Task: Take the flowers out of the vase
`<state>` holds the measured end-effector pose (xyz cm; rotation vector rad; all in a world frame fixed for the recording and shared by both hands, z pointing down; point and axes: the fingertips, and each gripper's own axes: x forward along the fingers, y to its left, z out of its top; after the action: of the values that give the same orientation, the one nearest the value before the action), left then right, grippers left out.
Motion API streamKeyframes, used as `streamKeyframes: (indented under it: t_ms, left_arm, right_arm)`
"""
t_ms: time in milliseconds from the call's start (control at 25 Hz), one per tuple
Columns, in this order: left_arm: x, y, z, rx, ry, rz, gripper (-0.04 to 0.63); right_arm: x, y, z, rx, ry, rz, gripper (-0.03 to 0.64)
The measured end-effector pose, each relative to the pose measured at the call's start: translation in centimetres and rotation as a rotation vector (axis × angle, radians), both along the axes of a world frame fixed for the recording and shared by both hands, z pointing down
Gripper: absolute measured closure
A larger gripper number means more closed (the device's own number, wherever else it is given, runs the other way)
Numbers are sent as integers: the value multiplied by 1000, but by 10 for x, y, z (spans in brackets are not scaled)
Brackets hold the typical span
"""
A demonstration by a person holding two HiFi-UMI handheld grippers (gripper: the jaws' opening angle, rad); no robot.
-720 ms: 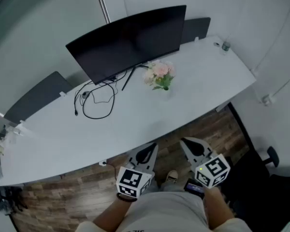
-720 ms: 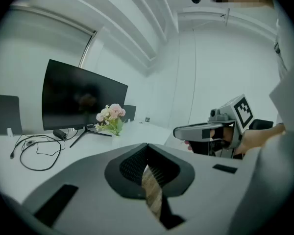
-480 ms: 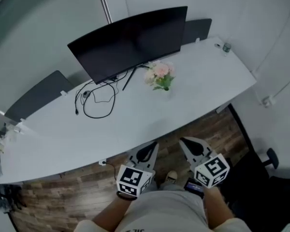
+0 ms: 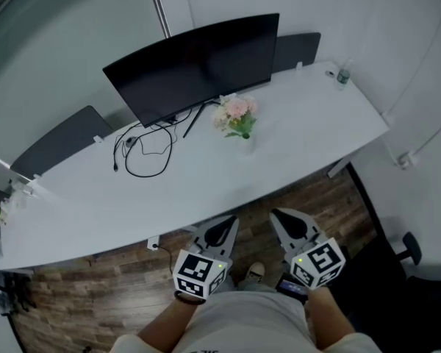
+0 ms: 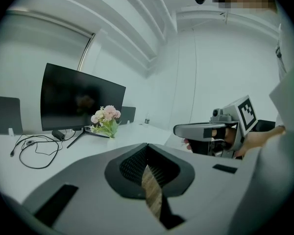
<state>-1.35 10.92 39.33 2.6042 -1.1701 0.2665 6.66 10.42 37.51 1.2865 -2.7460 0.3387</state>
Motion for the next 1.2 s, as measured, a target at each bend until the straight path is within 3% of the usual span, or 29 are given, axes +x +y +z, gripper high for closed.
streamKeyframes:
  t_ms: [600,1200]
  left_arm:
    - [3,13,6,-6,5,-56,592]
    - [-3,-60,20,-51,29,-6,592]
  right_arm:
    - [9,8,24,-53,-28,-58,583]
    - [9,-61,36,-89,-36,0,583]
